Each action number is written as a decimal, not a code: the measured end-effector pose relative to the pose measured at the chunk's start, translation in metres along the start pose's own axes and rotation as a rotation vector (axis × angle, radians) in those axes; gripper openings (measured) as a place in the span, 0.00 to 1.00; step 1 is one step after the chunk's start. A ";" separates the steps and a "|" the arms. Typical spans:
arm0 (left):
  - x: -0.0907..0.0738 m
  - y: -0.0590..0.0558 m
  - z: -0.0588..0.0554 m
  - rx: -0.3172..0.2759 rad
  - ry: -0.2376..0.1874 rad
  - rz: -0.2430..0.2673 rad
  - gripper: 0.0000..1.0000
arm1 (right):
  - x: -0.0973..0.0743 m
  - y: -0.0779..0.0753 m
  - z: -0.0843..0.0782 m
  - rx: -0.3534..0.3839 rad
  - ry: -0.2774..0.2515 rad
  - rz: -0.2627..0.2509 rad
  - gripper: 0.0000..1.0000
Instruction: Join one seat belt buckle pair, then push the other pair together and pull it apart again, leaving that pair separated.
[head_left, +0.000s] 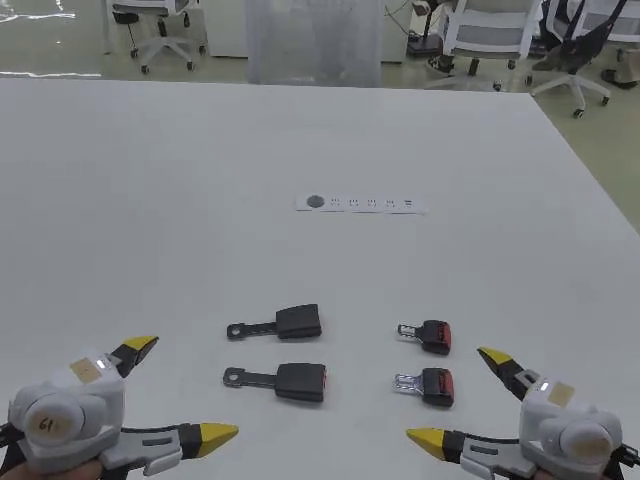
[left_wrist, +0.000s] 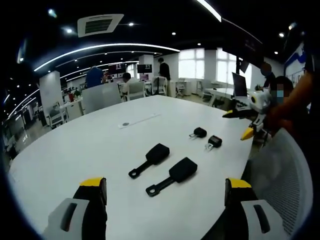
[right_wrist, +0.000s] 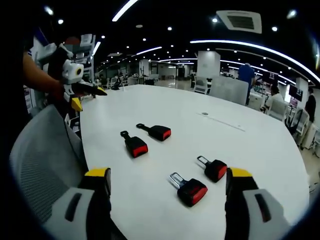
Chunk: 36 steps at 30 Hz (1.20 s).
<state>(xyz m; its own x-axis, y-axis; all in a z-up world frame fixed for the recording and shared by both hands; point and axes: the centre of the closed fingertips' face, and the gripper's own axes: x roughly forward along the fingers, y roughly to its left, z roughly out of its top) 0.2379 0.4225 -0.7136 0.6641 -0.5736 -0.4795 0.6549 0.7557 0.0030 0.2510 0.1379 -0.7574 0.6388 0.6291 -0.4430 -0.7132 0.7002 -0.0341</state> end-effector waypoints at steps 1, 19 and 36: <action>-0.001 0.000 0.000 -0.001 -0.002 0.000 1.00 | 0.000 0.000 0.000 -0.002 -0.002 -0.002 0.97; -0.004 0.014 -0.013 0.016 0.008 -0.017 1.00 | -0.001 0.006 0.005 0.016 -0.002 -0.024 0.97; -0.008 0.021 -0.014 0.002 -0.002 -0.006 1.00 | 0.003 0.011 0.003 0.005 0.008 -0.023 0.97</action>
<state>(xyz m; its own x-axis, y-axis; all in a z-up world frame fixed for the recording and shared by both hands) 0.2412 0.4475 -0.7217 0.6609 -0.5785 -0.4781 0.6593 0.7519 0.0016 0.2461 0.1481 -0.7562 0.6523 0.6102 -0.4497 -0.6971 0.7159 -0.0399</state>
